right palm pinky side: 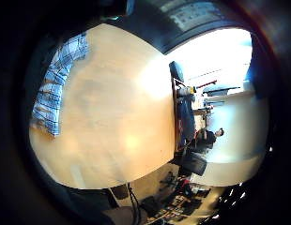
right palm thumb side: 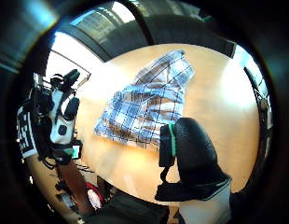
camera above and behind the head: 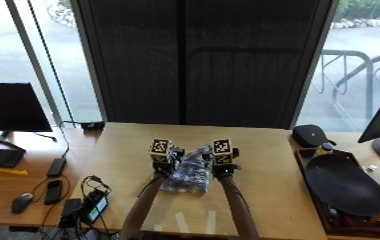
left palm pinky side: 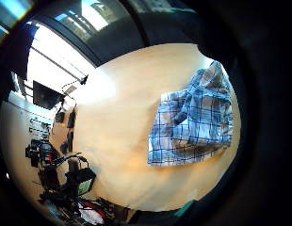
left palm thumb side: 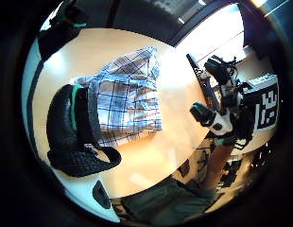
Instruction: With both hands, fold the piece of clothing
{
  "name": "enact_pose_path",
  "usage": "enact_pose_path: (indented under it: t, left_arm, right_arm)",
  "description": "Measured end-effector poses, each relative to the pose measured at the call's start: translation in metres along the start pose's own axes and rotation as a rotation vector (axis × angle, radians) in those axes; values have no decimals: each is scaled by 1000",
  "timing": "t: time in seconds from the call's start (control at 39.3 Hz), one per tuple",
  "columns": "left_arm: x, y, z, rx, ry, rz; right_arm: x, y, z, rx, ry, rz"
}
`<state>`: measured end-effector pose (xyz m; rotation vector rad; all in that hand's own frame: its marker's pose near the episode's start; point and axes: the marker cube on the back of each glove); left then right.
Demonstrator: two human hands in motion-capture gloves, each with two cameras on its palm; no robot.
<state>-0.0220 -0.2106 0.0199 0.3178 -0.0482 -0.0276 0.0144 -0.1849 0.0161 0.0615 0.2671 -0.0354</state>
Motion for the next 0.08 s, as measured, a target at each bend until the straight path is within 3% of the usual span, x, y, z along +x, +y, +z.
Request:
enact_pose_path:
  t: [0.08]
  left_arm:
    - [13, 15, 6, -116, 66, 10]
  right_arm:
    - [5, 3, -8, 36, 4, 28]
